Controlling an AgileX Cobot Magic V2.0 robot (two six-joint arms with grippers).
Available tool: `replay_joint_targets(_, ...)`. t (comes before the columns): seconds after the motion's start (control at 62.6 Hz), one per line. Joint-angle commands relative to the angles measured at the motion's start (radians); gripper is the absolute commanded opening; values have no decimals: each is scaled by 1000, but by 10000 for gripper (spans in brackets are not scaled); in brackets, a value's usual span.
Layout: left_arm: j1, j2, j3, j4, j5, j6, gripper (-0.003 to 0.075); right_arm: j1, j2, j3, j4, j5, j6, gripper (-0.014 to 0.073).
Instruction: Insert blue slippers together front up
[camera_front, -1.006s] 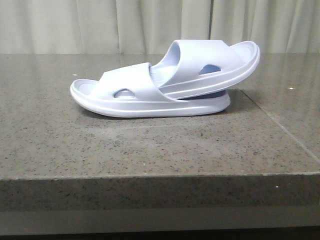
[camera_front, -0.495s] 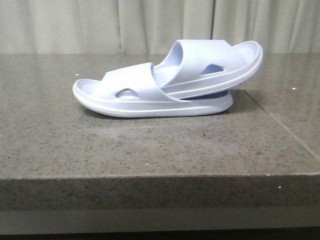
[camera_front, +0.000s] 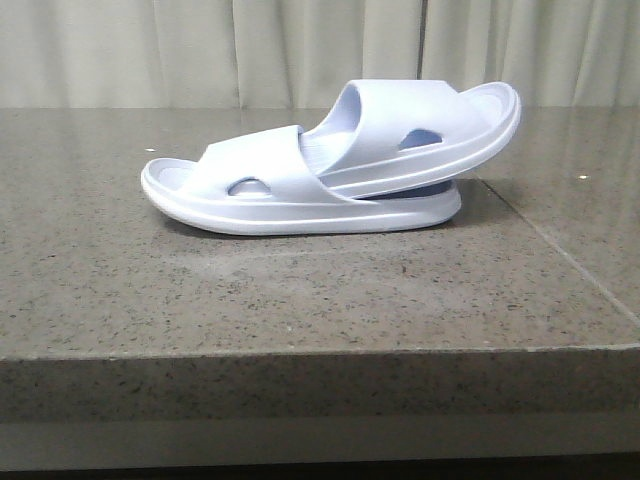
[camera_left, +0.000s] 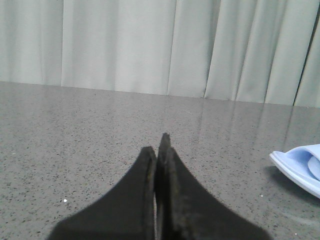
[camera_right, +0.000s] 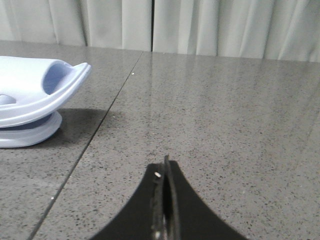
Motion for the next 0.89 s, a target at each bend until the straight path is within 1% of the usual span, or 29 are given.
replay_joint_targets(0.0, -7, -14, 7, 0, -75, 4, -20, -7, -34, 42, -3, -175, -2, -118)
replay_joint_targets(0.128, -7, -14, 7, 0, -75, 4, -20, -7, -41, 128, 8, -269, -2, -118)
replay_joint_targets(0.16, -7, -14, 7, 0, -75, 4, -20, -7, -41, 123, 8, -244, -2, -118)
replay_joint_targets(0.239, -7, -14, 7, 0, -75, 4, -20, -10, -41, 124, 8, -236, -2, -118)
replay_joint_targets(0.878, -7, -14, 7, 0, -75, 4, -20, -11, -41, 124, 8, -235, -2, -118)
